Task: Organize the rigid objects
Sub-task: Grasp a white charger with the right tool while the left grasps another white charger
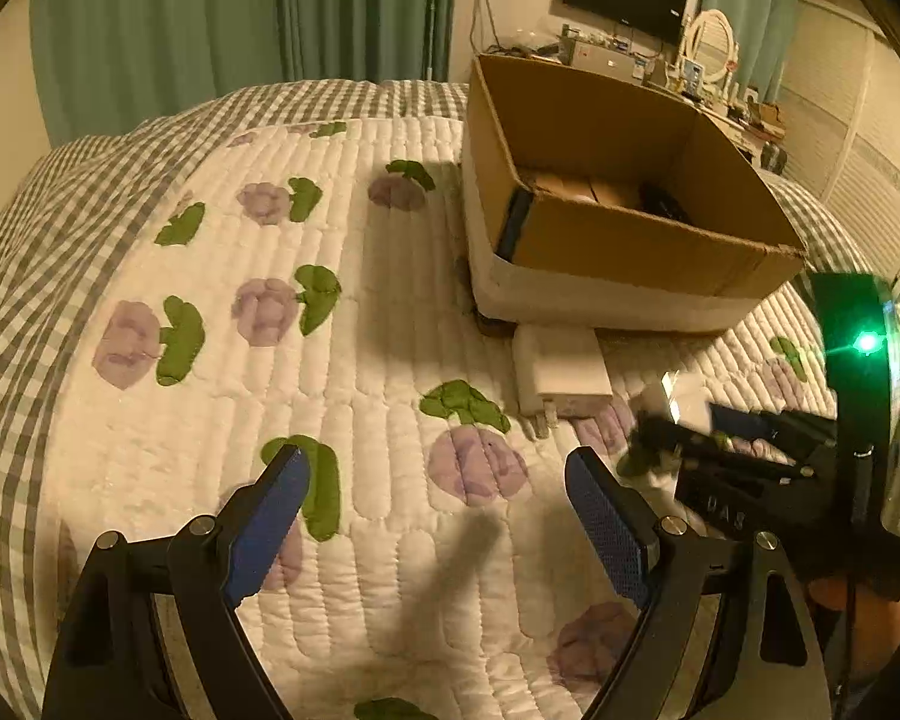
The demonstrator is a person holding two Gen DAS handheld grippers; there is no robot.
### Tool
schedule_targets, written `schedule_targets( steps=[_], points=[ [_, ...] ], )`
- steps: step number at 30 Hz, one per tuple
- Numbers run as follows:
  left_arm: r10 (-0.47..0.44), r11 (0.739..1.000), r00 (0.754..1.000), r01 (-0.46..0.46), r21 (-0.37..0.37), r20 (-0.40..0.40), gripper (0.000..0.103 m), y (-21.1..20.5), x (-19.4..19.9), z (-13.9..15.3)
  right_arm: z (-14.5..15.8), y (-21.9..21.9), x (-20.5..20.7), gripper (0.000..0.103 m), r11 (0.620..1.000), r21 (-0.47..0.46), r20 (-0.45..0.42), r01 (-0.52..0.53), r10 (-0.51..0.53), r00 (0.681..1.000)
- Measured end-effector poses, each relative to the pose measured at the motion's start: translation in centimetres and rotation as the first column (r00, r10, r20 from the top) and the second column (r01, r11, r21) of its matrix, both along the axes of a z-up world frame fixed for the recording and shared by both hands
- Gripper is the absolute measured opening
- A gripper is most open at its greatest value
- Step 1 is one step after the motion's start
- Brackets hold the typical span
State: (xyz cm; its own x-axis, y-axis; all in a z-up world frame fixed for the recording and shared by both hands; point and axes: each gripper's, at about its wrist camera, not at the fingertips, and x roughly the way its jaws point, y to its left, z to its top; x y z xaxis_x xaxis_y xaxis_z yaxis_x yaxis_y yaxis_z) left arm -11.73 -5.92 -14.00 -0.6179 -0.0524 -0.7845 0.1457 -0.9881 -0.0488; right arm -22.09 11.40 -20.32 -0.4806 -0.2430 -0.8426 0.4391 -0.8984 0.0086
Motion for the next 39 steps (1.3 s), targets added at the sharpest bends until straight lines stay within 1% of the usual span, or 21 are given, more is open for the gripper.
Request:
schedule_targets(
  steps=[2, 4, 6, 7, 8, 10, 12, 14, 17, 18, 20, 22, 24, 27, 28, 29, 30, 31, 32, 37, 39],
  points=[
    [-0.001, 1.0, 1.0, 0.001, -0.009, 0.007, 0.089, 0.5, 0.1, 0.2, 0.7, 1.2, 0.5, 0.041, 0.998, -0.011, -0.055, 0.066, -0.066, 0.996],
    [0.007, 1.0, 1.0, -0.007, -0.014, 0.012, 0.089, 0.8, -0.4, 0.8, 1.4, 2.8, 0.5, 0.041, 0.992, -0.053, -0.056, 0.116, -0.119, 0.991],
    [0.031, 0.999, 0.999, -0.032, -0.024, -0.009, 0.089, 1.2, -1.1, 1.9, 1.6, 3.6, 0.2, 0.041, 0.988, -0.061, -0.046, 0.139, -0.142, 0.989],
    [0.026, 1.0, 0.999, -0.026, -0.016, -0.025, 0.089, 1.5, -1.5, 2.4, 2.0, 4.7, -0.3, 0.041, 0.984, -0.045, -0.057, 0.171, -0.173, 0.983],
    [0.02, 1.0, 0.999, -0.02, -0.006, -0.028, 0.089, 1.9, -2.0, 2.6, 2.3, 5.2, -0.5, 0.041, 0.984, -0.035, -0.067, 0.176, -0.178, 0.982],
    [0.028, 0.999, 1.0, -0.028, 0.016, -0.013, 0.089, 2.6, -3.2, 2.6, 2.8, 6.3, -0.9, 0.041, 0.984, -0.034, -0.075, 0.177, -0.179, 0.981],
    [0.038, 0.999, 0.999, -0.038, 0.033, -0.003, 0.089, 3.3, -4.2, 2.0, 3.1, 6.7, -1.1, 0.041, 0.984, -0.037, -0.074, 0.176, -0.178, 0.981],
    [0.056, 0.998, 0.998, -0.057, 0.03, 0.013, 0.089, 4.2, -5.2, 1.0, 3.7, 8.3, -1.3, 0.041, 0.981, -0.05, -0.081, 0.19, -0.193, 0.978],
    [0.058, 0.998, 0.996, -0.061, 0.032, 0.066, 0.089, 5.3, -6.6, -1.1, 4.0, 8.4, -2.1, 0.041, 0.975, -0.064, -0.075, 0.211, -0.215, 0.974],
    [0.055, 0.998, 0.995, -0.058, 0.032, 0.081, 0.089, 5.6, -6.9, -1.7, 4.2, 8.5, -2.7, 0.041, 0.97, -0.086, -0.063, 0.226, -0.232, 0.971],
    [0.051, 0.998, 0.994, -0.054, 0.028, 0.1, 0.089, 6.1, -7.6, -2.6, 3.3, 8.6, -3.5, 0.041, 0.966, -0.104, -0.039, 0.238, -0.243, 0.969],
    [0.046, 0.998, 0.992, -0.05, 0.034, 0.118, 0.089, 6.3, -8.5, -3.4, 2.9, 8.7, -3.6, 0.041, 0.965, -0.105, -0.031, 0.241, -0.246, 0.969],
    [0.059, 0.998, 0.99, -0.063, 0.021, 0.13, 0.088, 6.4, -9.3, -4.1, 1.8, 8.7, -4.3, 0.041, 0.964, -0.099, -0.013, 0.245, -0.247, 0.969],
    [0.069, 0.997, 0.987, -0.071, 0.009, 0.142, 0.086, 6.4, -10.2, -5.2, 1.7, 9.0, -4.6, 0.04, 0.962, -0.119, -0.005, 0.246, -0.248, 0.969],
    [0.07, 0.998, 0.987, -0.07, -0.003, 0.144, 0.081, 6.5, -10.3, -5.4, 1.7, 9.0, -4.7, 0.04, 0.961, -0.124, -0.003, 0.246, -0.248, 0.969],
    [0.07, 0.998, 0.988, -0.068, -0.019, 0.14, 0.07, 6.7, -10.3, -5.4, 1.7, 9.0, -4.7, 0.04, 0.961, -0.13, 0.0, 0.246, -0.248, 0.969],
    [0.062, 0.998, 0.989, -0.059, -0.024, 0.138, 0.064, 6.9, -10.3, -5.3, 1.7, 9.1, -4.7, 0.04, 0.96, -0.134, 0.001, 0.247, -0.249, 0.968],
    [0.061, 0.998, 0.989, -0.056, -0.039, 0.137, 0.052, 7.2, -10.2, -5.1, 1.7, 9.1, -4.6, 0.04, 0.96, -0.134, 0.001, 0.247, -0.249, 0.968],
    [0.057, 0.998, 0.989, -0.052, -0.041, 0.139, 0.05, 7.3, -10.0, -5.1, 1.8, 9.1, -4.5, 0.04, 0.96, -0.131, 0.0, 0.246, -0.249, 0.969],
    [0.059, 0.998, 0.984, -0.055, -0.029, 0.166, 0.05, 7.1, -8.6, -4.2, 2.2, 9.3, -4.0, 0.04, 0.962, -0.12, 0.005, 0.247, -0.248, 0.969],
    [0.059, 0.998, 0.984, -0.058, -0.009, 0.169, 0.05, 7.0, -7.7, -3.4, 3.3, 9.8, -3.0, 0.04, 0.964, -0.122, 0.016, 0.237, -0.237, 0.971]
  ],
)
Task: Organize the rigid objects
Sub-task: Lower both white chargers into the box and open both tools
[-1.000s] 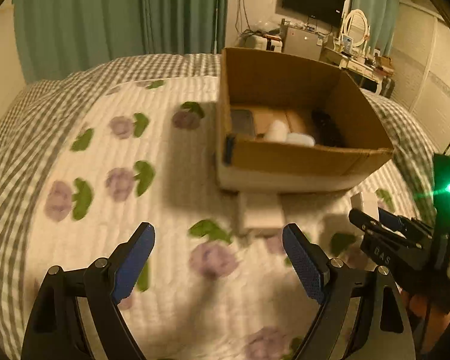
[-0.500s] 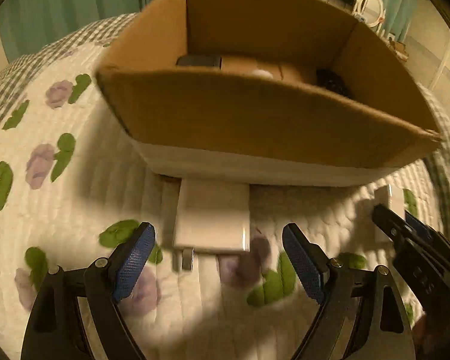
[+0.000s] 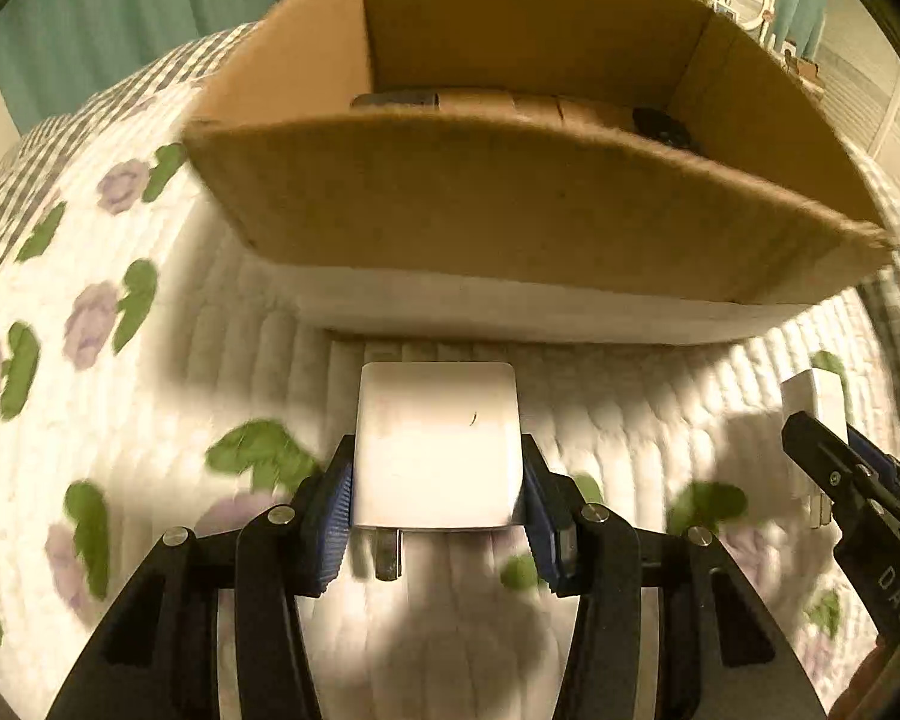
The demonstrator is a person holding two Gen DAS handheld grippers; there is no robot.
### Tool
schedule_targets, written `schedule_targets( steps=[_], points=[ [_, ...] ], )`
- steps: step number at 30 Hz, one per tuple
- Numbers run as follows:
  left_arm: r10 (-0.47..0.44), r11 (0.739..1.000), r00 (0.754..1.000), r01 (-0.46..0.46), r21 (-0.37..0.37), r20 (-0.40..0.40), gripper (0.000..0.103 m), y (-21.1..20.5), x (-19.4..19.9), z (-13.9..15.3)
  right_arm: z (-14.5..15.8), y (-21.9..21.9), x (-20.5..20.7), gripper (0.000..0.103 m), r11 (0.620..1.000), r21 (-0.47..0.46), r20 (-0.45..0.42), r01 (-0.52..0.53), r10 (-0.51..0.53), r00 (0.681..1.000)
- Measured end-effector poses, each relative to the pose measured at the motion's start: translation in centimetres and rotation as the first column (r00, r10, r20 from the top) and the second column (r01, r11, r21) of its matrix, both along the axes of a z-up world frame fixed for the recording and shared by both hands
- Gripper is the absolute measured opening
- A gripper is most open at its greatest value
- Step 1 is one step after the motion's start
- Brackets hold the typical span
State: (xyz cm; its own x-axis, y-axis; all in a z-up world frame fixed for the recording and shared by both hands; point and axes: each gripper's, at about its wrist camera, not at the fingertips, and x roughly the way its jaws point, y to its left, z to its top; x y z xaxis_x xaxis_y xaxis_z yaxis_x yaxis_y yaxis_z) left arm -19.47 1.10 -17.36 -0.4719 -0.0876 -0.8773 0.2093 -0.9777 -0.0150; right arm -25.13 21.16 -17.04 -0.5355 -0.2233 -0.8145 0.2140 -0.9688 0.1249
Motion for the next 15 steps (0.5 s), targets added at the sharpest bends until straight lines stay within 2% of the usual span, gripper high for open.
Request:
schedule_targets(
  steps=[6, 9, 15],
  points=[
    [-0.04, 0.999, 0.997, 0.041, 0.002, -0.061, 0.05, 0.8, 4.3, 3.8, 3.9, 0.5, 1.8, 0.04, 1.0, 0.019, -0.058, -0.014, 0.015, 0.998],
    [-0.055, 0.998, 0.994, 0.056, 0.009, -0.097, 0.05, 1.2, 6.6, 6.1, 7.5, 0.5, 3.2, 0.04, 0.999, 0.032, -0.116, -0.036, 0.039, 0.993],
    [-0.086, 0.996, 0.978, 0.087, -0.004, -0.188, 0.05, 1.1, 8.0, 12.0, 13.1, 0.6, 6.5, 0.04, 0.997, 0.036, -0.198, -0.062, 0.068, 0.978]
  ],
)
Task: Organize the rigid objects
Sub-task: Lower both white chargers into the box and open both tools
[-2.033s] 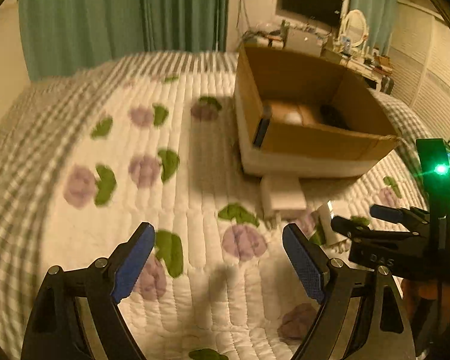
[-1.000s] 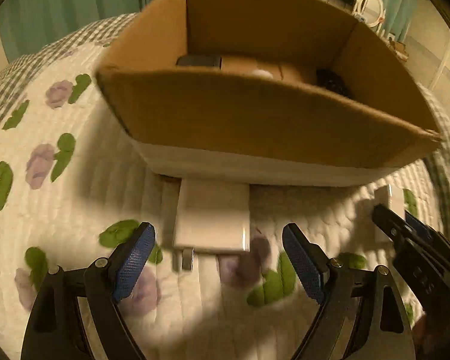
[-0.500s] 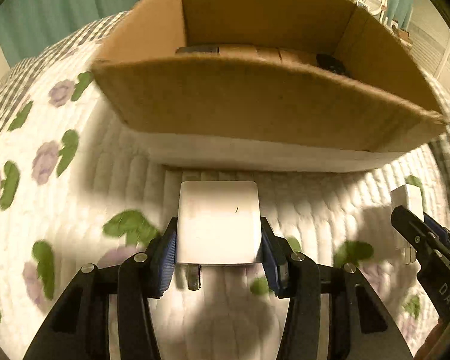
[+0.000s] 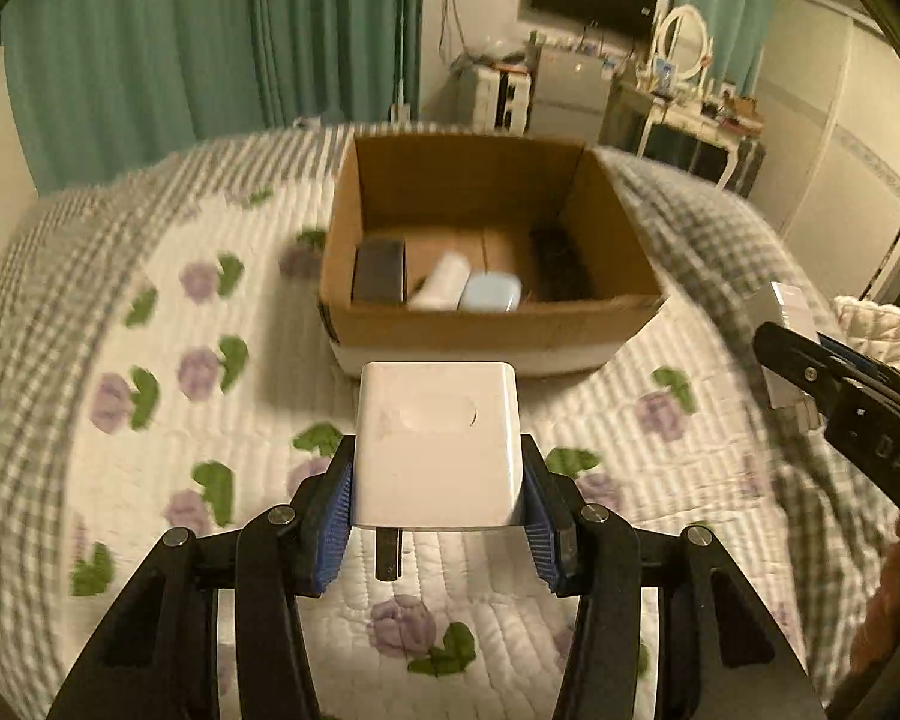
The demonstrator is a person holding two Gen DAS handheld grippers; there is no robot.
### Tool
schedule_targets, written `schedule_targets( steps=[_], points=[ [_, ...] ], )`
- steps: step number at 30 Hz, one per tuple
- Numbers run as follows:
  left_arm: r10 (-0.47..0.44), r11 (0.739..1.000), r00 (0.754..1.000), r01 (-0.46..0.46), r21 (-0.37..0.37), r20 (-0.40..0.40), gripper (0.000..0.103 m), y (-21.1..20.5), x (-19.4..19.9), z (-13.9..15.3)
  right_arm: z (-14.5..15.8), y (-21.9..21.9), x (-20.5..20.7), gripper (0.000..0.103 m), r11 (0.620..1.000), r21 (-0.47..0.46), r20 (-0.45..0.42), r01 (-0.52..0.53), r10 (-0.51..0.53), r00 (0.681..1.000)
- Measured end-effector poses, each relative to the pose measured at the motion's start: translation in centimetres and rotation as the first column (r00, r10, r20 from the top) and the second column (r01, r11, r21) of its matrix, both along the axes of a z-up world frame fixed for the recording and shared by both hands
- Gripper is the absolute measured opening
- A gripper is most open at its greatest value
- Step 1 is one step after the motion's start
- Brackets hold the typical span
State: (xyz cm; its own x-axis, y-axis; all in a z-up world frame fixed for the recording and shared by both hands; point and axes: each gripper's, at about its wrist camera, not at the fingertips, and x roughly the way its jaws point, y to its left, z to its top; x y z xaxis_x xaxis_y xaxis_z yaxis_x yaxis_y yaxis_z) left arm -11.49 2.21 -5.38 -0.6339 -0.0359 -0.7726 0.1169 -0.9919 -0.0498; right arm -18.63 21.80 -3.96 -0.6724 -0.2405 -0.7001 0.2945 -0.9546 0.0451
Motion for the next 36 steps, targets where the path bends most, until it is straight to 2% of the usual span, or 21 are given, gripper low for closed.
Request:
schedule_targets(
  steps=[5, 10, 16, 22, 26, 30, 36],
  points=[
    [-0.007, 1.0, 0.999, 0.008, 0.018, -0.053, 0.05, -0.6, 0.6, 3.9, 3.8, -0.6, 1.3, 0.04, 0.999, 0.009, -0.065, -0.043, 0.044, 0.997],
    [-0.029, 0.999, 0.994, 0.027, -0.016, -0.106, 0.05, -1.0, 0.0, 7.6, 7.1, -2.5, 0.2, 0.04, 0.989, 0.085, -0.132, -0.118, 0.128, 0.983],
    [-0.03, 0.998, 0.989, 0.023, -0.052, -0.144, 0.05, -2.4, -3.2, 9.2, 10.5, -5.2, -3.2, 0.04, 0.975, 0.11, -0.176, -0.194, 0.211, 0.962],
    [-0.036, 0.998, 0.989, 0.027, -0.064, -0.142, 0.05, -3.3, -8.9, 7.6, 10.5, -6.7, -6.7, 0.04, 0.972, 0.079, -0.173, -0.222, 0.233, 0.957],
    [-0.058, 0.997, 0.991, 0.052, -0.055, -0.122, 0.05, -2.8, -12.8, 4.9, 8.1, -8.2, -11.0, 0.04, 0.969, 0.069, -0.144, -0.238, 0.246, 0.958],
    [-0.066, 0.997, 0.996, 0.062, -0.055, -0.06, 0.05, -2.4, -16.6, 1.3, 4.6, -8.7, -14.1, 0.04, 0.968, 0.066, -0.117, -0.24, 0.247, 0.962],
    [-0.08, 0.994, 0.997, 0.079, -0.072, -0.014, 0.05, -2.0, -20.3, -3.0, 0.0, -9.0, -17.3, 0.04, 0.965, 0.124, -0.099, -0.233, 0.246, 0.964]
  ],
)
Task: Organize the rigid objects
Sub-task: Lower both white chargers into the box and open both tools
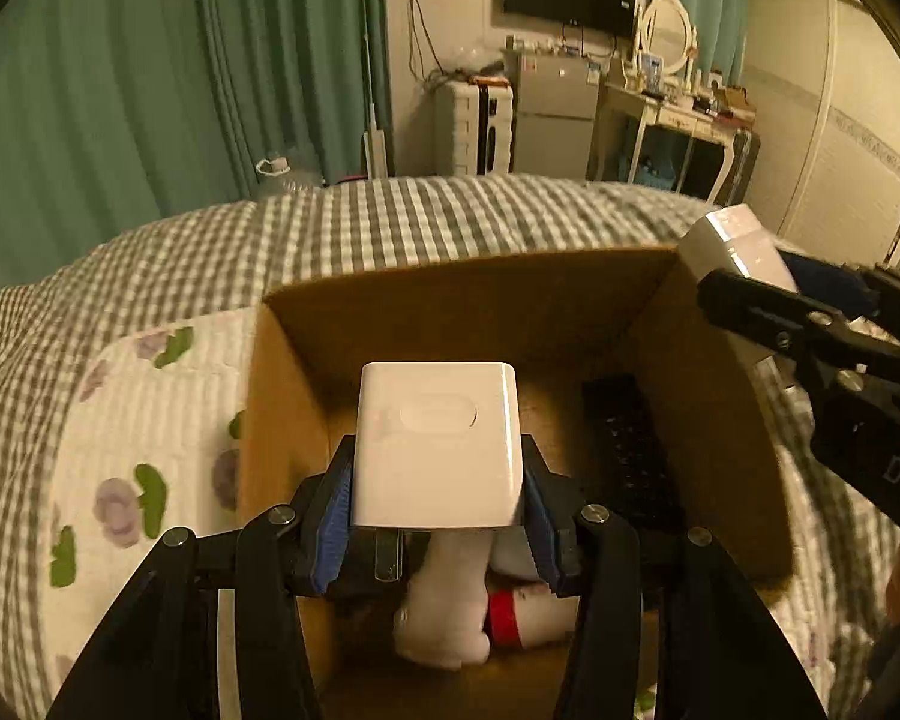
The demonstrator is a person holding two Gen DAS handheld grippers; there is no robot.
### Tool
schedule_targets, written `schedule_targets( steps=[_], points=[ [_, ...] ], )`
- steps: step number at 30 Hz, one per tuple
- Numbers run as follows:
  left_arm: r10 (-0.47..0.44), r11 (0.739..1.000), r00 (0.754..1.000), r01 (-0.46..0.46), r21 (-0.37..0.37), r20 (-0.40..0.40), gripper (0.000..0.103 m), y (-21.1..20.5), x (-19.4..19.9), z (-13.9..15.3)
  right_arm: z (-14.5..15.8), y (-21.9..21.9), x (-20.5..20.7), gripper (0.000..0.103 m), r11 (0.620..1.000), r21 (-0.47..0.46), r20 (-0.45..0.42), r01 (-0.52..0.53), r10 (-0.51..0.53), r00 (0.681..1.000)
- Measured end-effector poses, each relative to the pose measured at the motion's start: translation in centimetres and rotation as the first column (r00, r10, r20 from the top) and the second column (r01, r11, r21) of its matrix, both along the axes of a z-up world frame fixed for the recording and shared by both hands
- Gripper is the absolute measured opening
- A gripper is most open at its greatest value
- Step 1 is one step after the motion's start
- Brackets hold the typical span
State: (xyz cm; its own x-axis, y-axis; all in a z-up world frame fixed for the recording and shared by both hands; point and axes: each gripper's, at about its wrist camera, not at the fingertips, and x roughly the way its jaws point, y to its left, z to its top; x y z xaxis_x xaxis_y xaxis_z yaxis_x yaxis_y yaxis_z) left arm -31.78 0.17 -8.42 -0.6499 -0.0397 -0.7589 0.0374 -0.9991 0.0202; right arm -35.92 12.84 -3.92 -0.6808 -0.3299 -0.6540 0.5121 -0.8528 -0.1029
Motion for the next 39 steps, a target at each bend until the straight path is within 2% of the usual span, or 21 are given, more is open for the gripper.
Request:
schedule_targets(
  steps=[3, 7, 10, 12, 16, 20, 27, 30, 32, 33, 39],
  points=[
    [-0.014, 1.0, 1.0, 0.014, -0.011, 0.008, 0.05, 0.1, -0.7, -1.1, -1.3, 0.1, -0.9, 0.04, 1.0, 0.023, -0.002, -0.008, 0.008, 1.0],
    [-0.015, 1.0, 0.999, 0.015, -0.022, 0.034, 0.052, 0.3, -1.1, -1.8, -2.2, 0.7, -1.6, 0.04, 1.0, -0.018, 0.029, 0.001, 0.0, 1.0],
    [0.003, 0.999, 0.997, 0.002, -0.054, 0.083, 0.052, 0.4, -1.0, -2.0, -2.5, 0.7, -1.3, 0.04, 1.0, -0.016, 0.034, 0.001, 0.0, 0.999],
    [0.009, 0.998, 0.996, -0.003, -0.067, 0.089, 0.053, 0.5, -0.6, -1.6, -2.3, 0.9, -0.5, 0.04, 1.0, -0.009, 0.029, -0.005, 0.005, 1.0],
    [0.017, 0.999, 0.999, -0.015, -0.043, 0.038, 0.058, -0.4, 0.7, 0.5, -1.7, 0.7, -0.2, 0.04, 1.0, -0.013, 0.034, -0.004, 0.004, 0.999],
    [0.04, 0.998, 0.999, -0.04, -0.049, -0.003, 0.058, -1.7, 1.8, 2.2, -1.8, 0.2, -0.5, 0.04, 1.0, -0.023, 0.062, 0.005, -0.003, 0.998],
    [0.07, 0.997, 0.997, -0.071, -0.034, -0.012, 0.058, -3.8, 2.5, 1.8, -5.0, -1.6, -1.9, 0.04, 0.999, -0.027, 0.184, 0.028, -0.023, 0.983],
    [0.071, 0.997, 0.997, -0.072, -0.024, -0.023, 0.058, -4.3, 2.6, 1.3, -5.8, -1.7, -2.3, 0.041, 0.998, -0.047, 0.207, 0.036, -0.025, 0.978],
    [0.069, 0.997, 0.997, -0.07, -0.015, -0.034, 0.058, -4.4, 2.7, 1.1, -5.9, -1.6, -2.3, 0.043, 0.997, -0.069, 0.201, 0.036, -0.021, 0.979],
    [0.067, 0.998, 0.997, -0.067, -0.011, -0.037, 0.058, -4.4, 2.7, 1.1, -5.6, -1.5, -2.2, 0.049, 0.997, -0.07, 0.192, 0.041, -0.026, 0.981],
    [0.058, 0.998, 0.996, -0.059, -0.021, -0.062, 0.058, -3.3, 4.1, 3.4, -2.6, -0.6, -0.9, 0.05, 0.997, -0.071, 0.134, 0.044, -0.035, 0.99]
  ],
)
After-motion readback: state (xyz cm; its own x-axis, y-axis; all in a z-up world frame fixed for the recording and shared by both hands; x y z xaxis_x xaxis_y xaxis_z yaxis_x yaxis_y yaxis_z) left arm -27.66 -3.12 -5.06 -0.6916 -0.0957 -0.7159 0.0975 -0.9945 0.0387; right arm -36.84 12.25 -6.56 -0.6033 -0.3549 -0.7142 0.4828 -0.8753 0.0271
